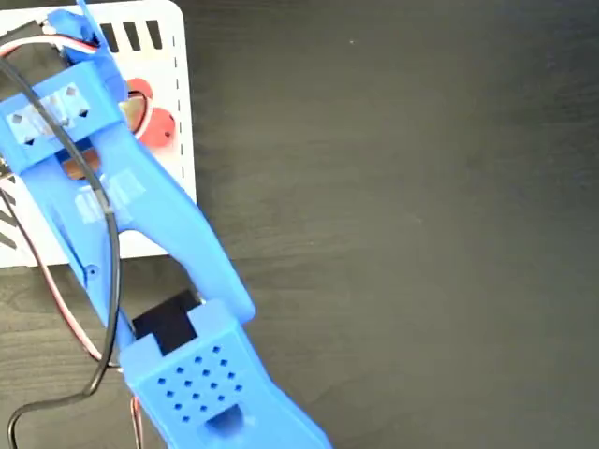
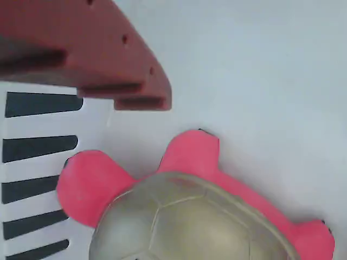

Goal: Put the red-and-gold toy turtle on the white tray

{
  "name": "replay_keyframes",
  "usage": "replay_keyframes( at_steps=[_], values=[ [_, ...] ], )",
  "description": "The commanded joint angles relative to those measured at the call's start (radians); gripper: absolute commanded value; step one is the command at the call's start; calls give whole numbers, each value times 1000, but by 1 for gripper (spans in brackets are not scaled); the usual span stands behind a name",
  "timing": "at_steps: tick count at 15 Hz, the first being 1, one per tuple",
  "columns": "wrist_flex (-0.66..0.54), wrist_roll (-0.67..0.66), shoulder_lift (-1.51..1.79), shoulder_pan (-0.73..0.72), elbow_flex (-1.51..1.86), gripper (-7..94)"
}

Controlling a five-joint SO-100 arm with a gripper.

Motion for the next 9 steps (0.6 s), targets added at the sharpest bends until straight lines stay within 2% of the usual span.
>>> replay_keyframes(
  at_steps=[1,2,4,9],
  values=[
    [6,-2,160,-12,-100,33],
    [6,-14,187,-14,-120,18],
    [6,-32,218,-11,-196,0],
    [-2,17,422,103,-304,0]
  ],
)
